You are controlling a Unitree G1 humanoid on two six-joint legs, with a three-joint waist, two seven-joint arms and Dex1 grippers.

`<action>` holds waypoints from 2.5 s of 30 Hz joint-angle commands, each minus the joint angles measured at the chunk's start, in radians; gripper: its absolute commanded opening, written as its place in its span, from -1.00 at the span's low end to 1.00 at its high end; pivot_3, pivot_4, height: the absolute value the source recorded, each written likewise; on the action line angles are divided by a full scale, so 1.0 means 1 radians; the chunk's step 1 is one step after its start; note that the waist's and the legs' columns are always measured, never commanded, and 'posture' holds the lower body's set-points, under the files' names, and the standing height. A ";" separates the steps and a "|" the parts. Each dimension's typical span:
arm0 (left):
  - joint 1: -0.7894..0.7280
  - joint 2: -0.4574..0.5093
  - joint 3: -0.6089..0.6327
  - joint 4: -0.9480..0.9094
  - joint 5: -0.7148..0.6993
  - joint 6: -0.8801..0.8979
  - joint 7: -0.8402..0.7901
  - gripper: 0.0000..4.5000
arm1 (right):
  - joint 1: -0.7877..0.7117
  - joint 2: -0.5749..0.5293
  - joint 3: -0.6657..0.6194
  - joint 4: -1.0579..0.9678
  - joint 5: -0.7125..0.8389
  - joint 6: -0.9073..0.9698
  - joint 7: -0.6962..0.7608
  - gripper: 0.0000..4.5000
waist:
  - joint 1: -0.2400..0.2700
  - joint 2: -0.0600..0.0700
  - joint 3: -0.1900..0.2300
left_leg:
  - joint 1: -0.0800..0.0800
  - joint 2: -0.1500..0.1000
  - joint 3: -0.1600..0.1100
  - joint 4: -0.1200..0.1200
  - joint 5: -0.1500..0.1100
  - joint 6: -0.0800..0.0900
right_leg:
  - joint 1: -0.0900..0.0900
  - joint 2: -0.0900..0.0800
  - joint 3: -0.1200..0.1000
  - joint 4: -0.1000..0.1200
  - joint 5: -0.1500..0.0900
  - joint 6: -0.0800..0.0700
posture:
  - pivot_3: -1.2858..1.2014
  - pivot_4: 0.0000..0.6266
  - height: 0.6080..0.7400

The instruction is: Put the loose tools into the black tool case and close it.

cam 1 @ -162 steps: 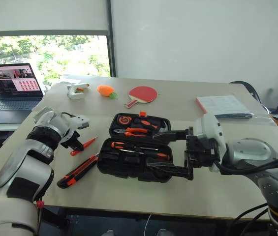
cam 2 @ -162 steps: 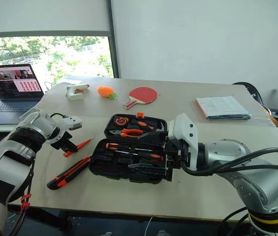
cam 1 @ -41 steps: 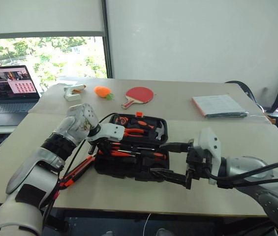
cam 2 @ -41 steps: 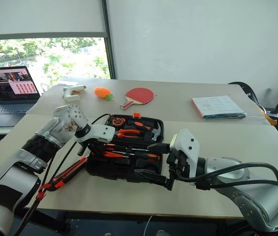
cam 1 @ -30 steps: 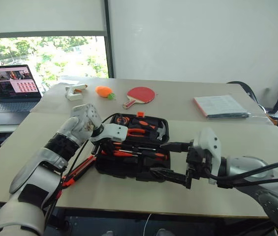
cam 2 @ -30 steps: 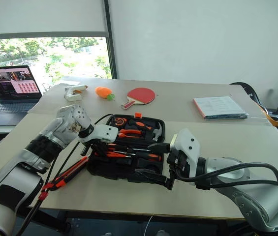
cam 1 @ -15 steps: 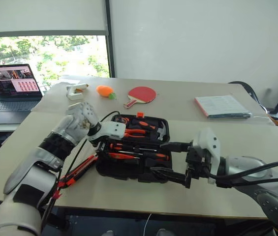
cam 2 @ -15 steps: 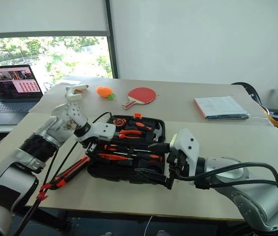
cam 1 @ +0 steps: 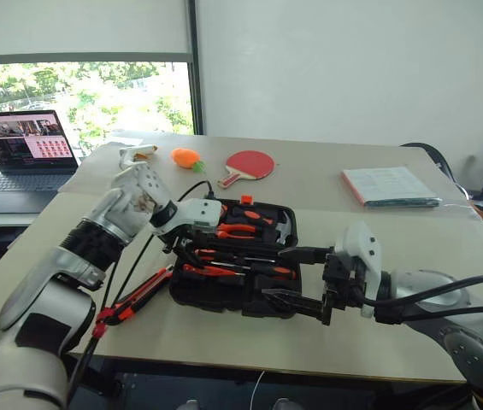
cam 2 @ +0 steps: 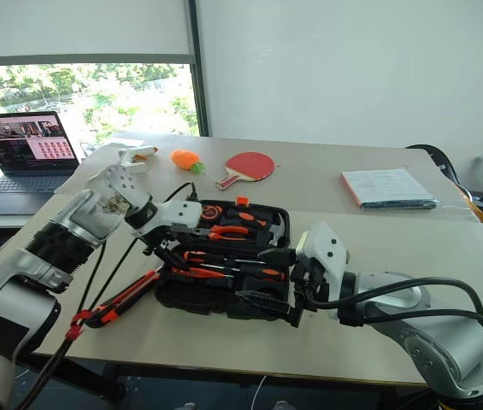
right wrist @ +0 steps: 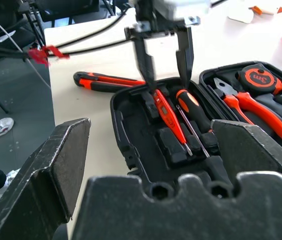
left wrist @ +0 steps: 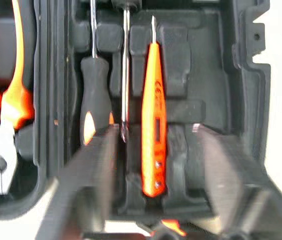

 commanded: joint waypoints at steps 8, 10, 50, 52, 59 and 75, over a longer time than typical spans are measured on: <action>0.045 -0.036 0.026 0.000 0.053 -0.038 0.011 -0.99 | -0.019 -0.002 -0.015 -0.020 0.009 -0.014 -0.002 1.00 | -0.001 0.000 0.000 | 0.000 0.000 0.000 0.000 0.000 0.000 | 0.000 0.000 0.000 0.001 0.000 0.000 | 0.03 -0.52 0.94; 0.046 -0.036 0.025 -0.002 0.067 -0.037 0.012 -0.99 | -0.017 -0.003 -0.015 -0.019 0.010 -0.013 -0.002 1.00 | -0.001 0.000 0.000 | 0.000 0.000 0.000 0.000 0.000 0.000 | 0.000 0.000 0.000 0.000 0.000 0.000 | 0.03 -0.52 0.94; 0.089 -0.051 0.078 0.002 0.116 -0.110 -0.007 -0.99 | -0.020 -0.001 -0.011 -0.021 0.022 -0.001 -0.008 1.00 | 0.000 0.000 0.000 | 0.000 0.000 0.000 0.000 0.000 0.000 | 0.000 0.000 0.000 0.001 0.000 0.000 | 0.03 -0.52 0.94; 0.084 -0.059 0.078 0.025 0.131 -0.128 0.019 -0.99 | -0.019 -0.002 -0.012 -0.023 0.025 -0.001 -0.010 1.00 | 0.000 0.000 0.000 | 0.000 0.000 0.000 0.001 0.000 0.000 | 0.000 0.000 0.000 0.001 0.000 0.000 | 0.03 -0.52 0.94; 0.092 -0.073 0.076 0.041 0.140 -0.148 0.019 -0.99 | -0.019 -0.002 -0.010 -0.022 0.027 -0.002 -0.012 1.00 | -0.001 0.000 0.000 | 0.000 0.000 0.000 0.001 0.000 0.000 | 0.000 0.000 0.000 0.001 0.000 0.000 | 0.03 -0.52 0.94; 0.053 -0.070 0.124 0.047 0.112 -0.117 0.017 -0.99 | -0.018 0.001 -0.013 -0.014 0.033 -0.003 -0.014 1.00 | -0.002 0.000 0.000 | 0.000 0.000 0.000 0.000 0.000 0.000 | 0.000 0.000 0.000 0.001 0.000 0.000 | 0.03 -0.52 0.94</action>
